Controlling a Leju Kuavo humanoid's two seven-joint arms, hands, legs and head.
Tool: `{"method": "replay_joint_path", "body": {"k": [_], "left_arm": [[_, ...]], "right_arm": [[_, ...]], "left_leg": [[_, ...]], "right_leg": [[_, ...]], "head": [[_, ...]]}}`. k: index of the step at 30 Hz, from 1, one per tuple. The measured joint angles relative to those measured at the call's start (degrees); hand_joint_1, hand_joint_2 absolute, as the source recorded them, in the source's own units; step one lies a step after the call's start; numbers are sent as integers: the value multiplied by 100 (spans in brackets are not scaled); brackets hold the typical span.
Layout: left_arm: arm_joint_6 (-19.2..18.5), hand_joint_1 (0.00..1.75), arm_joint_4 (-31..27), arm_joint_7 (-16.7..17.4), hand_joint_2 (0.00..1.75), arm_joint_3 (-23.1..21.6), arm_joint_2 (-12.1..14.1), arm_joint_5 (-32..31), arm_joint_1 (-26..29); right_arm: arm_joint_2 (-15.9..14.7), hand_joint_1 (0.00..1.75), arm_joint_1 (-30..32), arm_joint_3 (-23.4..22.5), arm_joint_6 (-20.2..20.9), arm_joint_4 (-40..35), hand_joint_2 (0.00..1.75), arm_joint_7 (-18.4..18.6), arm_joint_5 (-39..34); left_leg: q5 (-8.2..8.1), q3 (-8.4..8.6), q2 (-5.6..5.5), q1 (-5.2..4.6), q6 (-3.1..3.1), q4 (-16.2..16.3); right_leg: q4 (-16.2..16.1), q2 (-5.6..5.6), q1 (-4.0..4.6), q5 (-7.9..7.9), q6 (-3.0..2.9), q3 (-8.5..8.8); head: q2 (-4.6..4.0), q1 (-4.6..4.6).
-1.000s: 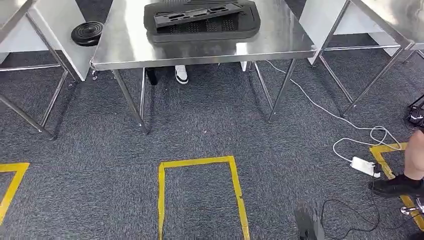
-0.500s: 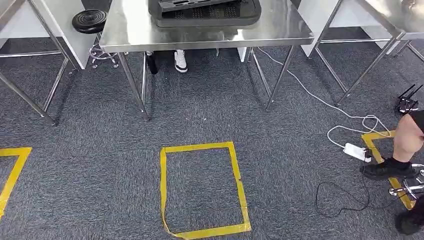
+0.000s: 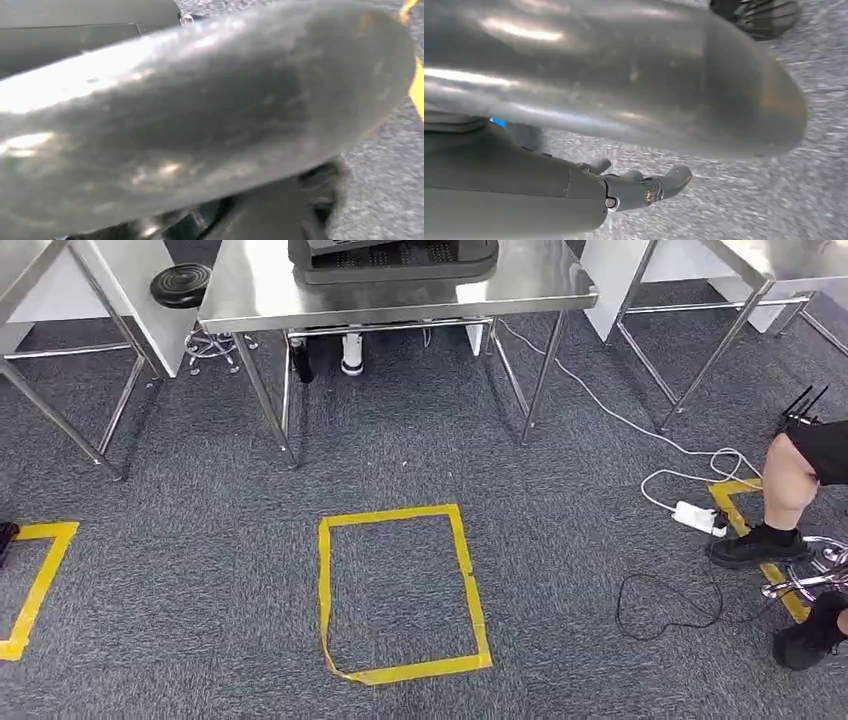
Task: Take the parts from the cabinet and place them on the table.
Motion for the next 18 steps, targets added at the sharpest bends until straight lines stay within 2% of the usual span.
{"method": "replay_joint_path", "body": {"k": [1, 2, 3, 4, 5, 6, 7, 8, 9, 10, 11, 12, 13, 14, 15, 16, 17, 18], "left_arm": [[0, 0, -2, 0, 0, 0, -2, 0, -25], [0, 0, -2, -7, 0, 2, -2, 0, -24], [2, 0, -2, -7, 0, 2, -2, 0, -24], [4, 0, -2, -7, 0, 2, 0, 0, -26], [7, 0, -2, -7, 0, 2, -2, 0, -24], [7, 0, 2, -7, 0, 2, -4, 0, -17], [17, 0, 2, -6, 0, 2, -4, 0, -27], [35, 0, -2, -7, 0, 2, -2, 9, -29], [39, 0, -2, -7, 0, 4, -2, 9, -30], [42, 0, -2, -7, 0, 4, -2, 9, -25], [44, 0, -2, -7, 0, 4, -4, 9, -23], [44, 0, -2, -7, 0, 4, -4, 9, -19], [44, 0, -2, -4, 0, 4, -4, 7, -14], [48, 0, 0, 0, 0, 4, -6, 7, -12], [57, 0, 0, -4, 0, 4, -6, 2, -11], [72, 0, -4, -26, 0, 4, -6, 0, -15], [92, 0, -4, -44, 0, 4, -9, 0, -9], [101, 0, -4, -44, 0, 4, -6, 0, -1]], "right_arm": [[-2, 0, -2, 0, 0, 0, 0, 0, 0], [2, 0, -9, -2, 4, 2, 0, 4, 4], [4, 0, -17, -2, 19, 4, 0, 22, 11], [6, 0, -16, -2, 37, 7, 0, 55, 37], [9, 0, -8, -2, 48, 7, 0, 70, 66], [7, 0, 10, -2, 52, 22, 0, 94, 107], [9, 0, 7, 0, 52, 22, 0, 98, 144], [33, 0, 6, 2, 55, 24, 0, 98, 183], [39, 0, 6, 4, 55, 26, 0, 98, 228], [42, 0, 1, 11, 52, 28, 0, 96, 282], [39, 0, -3, 13, 46, 28, 0, 94, 315], [33, 0, -4, 18, 42, 28, 0, 94, 350], [24, 0, -3, 24, 42, 28, 0, 94, 363], [15, 0, -6, 33, 42, 28, 0, 94, 387], [13, 0, -14, 46, 42, 28, 0, 94, 400], [15, 0, -38, 50, 42, 28, 0, 94, 415], [11, 0, -52, 52, 42, 28, 0, 94, 433], [11, 0, -57, 57, 42, 28, 0, 94, 455]], "left_leg": [[-302, 325, -14, -8, -5, -495], [-368, 396, -52, -43, 39, -689], [-360, 339, -47, -58, 68, -677], [-332, 318, -47, -93, 124, -671], [-275, 285, -37, -104, 200, -690], [-179, 171, 7, -64, 288, -731], [-118, 82, 0, -71, 343, -739], [-31, -10, 3, -68, 392, -738], [57, -122, 6, -68, 395, -735], [145, -243, 9, -70, 389, -731], [236, -319, 21, -68, 379, -727], [329, -439, 30, -63, 365, -724], [413, -546, 33, -53, 344, -721], [468, -644, 29, -47, 318, -723], [555, -738, 29, -38, 283, -723], [632, -786, 30, -43, 243, -713], [677, -828, 23, -66, 189, -698], [760, -796, 47, -68, 139, -739]], "right_leg": [[83, -3, 25, 15, 27, -86], [145, -2, 41, 37, 61, -133], [144, -6, 40, 78, 117, -141], [121, -5, 15, 131, 160, -152], [97, 0, 27, 189, 205, -165], [156, 13, -5, 132, 221, -220], [282, 32, 5, -90, 185, -330], [558, 38, 4, -407, 125, -424], [968, 42, -1, -732, 86, -549], [1413, 43, -9, -965, 87, -646], [1752, 45, -14, -1043, 139, -685], [1869, 45, -24, -960, 221, -615], [1774, 45, -34, -771, 319, -455], [1481, 45, -43, -599, 387, -189], [1013, 45, -49, -491, 404, 182], [446, 45, -47, -614, 331, 628], [-215, 41, -7, -814, 232, 1140], [-204, 26, 11, -842, 208, 1012]], "head": [[0, -4], [0, 17], [0, 24], [0, 2], [0, 18], [0, -2], [0, 8], [0, 35], [0, 37], [0, 33], [0, 33], [0, 41], [0, 44], [0, 42], [0, 46], [0, 46], [0, 61], [0, 19]]}}
